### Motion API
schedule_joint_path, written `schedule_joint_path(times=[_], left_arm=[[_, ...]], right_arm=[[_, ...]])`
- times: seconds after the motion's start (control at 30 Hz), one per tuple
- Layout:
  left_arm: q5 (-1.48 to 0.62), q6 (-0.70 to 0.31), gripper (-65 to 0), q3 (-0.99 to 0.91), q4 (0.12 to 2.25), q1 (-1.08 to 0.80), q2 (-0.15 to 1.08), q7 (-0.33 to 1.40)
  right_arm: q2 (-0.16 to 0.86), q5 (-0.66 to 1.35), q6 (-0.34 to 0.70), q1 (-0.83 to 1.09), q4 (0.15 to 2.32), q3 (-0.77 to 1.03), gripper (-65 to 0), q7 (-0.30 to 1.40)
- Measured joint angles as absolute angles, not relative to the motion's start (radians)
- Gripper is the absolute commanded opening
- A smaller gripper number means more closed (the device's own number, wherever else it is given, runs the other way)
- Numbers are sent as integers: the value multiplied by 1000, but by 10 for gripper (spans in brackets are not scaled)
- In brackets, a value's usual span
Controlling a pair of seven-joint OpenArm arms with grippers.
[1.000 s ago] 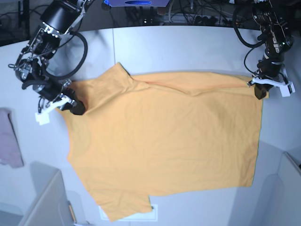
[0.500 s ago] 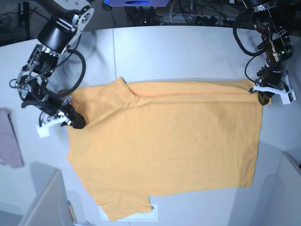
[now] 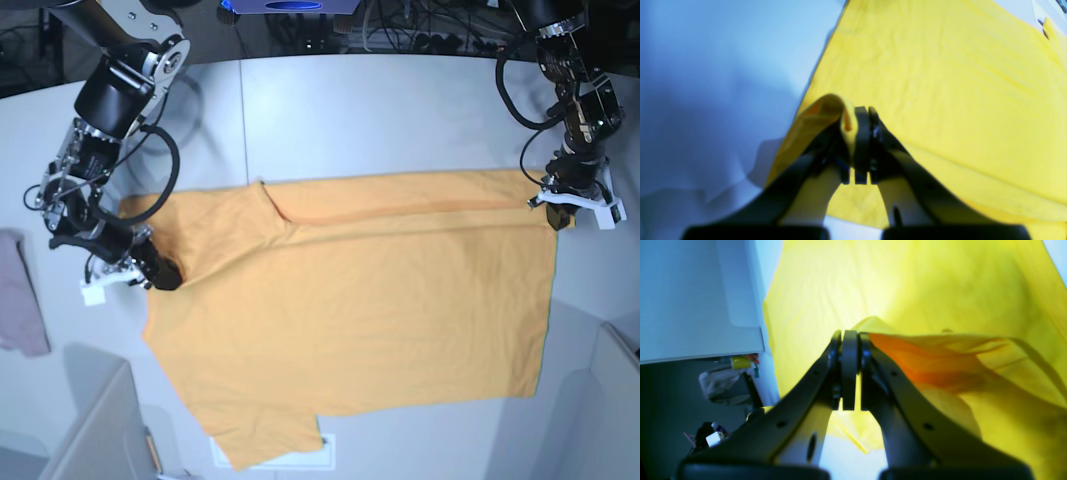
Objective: Fold the T-shirt properly
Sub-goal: 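Lift the shoulder edges and pull them toward the robot with both grippers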
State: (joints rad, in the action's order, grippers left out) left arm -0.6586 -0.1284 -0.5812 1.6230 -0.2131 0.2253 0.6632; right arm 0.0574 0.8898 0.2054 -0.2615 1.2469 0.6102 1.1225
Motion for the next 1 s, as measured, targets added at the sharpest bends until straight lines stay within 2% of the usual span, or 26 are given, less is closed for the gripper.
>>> schedule_joint_path(times=[0.27, 0.47, 1.0], left_arm=[[-659, -130, -650, -582, 1622, -186, 233, 664], [-599, -130, -650, -580, 1567, -125, 237, 709], [-559, -130, -650, -580, 1461, -82, 239, 716]], right_arm=[[57, 888, 205, -313, 1166, 606, -650, 1097], [104, 897, 204, -318, 1099, 430, -650, 967], [109, 891, 200, -317, 1039, 432, -650, 904]])
